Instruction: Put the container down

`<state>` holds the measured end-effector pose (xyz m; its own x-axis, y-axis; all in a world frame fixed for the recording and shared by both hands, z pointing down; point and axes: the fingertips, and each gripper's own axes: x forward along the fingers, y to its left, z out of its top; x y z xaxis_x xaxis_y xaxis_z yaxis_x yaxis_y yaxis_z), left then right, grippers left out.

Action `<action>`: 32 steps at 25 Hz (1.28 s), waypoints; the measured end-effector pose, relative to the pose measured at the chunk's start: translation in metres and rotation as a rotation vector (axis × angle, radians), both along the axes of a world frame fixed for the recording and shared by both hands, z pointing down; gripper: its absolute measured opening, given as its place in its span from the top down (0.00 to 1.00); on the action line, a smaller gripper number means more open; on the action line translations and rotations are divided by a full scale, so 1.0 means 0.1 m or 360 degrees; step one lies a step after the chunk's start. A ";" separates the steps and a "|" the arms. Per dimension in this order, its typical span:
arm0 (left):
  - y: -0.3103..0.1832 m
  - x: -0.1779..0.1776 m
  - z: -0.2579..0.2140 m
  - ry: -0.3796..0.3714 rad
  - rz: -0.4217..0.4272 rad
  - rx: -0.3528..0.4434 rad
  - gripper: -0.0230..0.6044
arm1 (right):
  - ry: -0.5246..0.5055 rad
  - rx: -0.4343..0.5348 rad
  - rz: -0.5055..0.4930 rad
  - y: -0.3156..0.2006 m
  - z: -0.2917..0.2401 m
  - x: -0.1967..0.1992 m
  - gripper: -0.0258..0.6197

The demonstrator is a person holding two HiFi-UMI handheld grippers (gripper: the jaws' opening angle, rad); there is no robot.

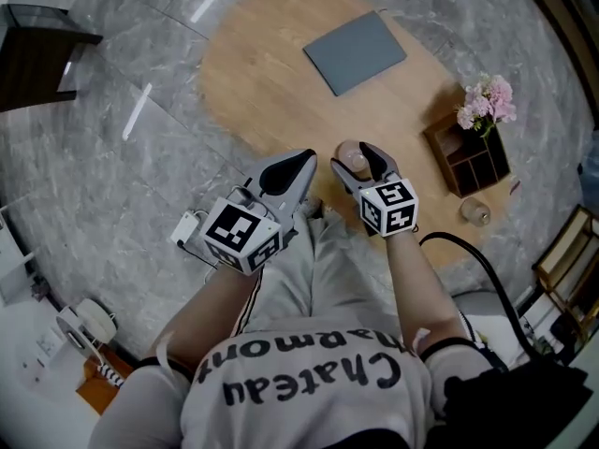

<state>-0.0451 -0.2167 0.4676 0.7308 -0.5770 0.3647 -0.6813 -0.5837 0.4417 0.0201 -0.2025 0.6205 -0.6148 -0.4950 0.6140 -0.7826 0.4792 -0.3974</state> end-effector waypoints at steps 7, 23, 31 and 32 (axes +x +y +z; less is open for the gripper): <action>0.00 -0.03 -0.65 0.0015 0.0017 0.0094 0.94 | -0.0100 -0.0223 0.0195 0.11 -0.58 0.20 0.78; -0.14 0.19 -2.24 0.0150 0.0007 0.0468 0.94 | -0.0577 -0.0083 0.0521 -0.30 -2.45 0.52 0.85; -0.25 0.12 -2.92 0.0171 -0.0051 0.0701 0.94 | -0.0771 0.0325 0.0546 -0.53 -3.70 0.72 0.86; -0.27 0.11 -3.06 0.0186 -0.0064 0.0739 0.94 | -0.0767 0.0393 0.0570 -0.55 -3.87 0.79 0.86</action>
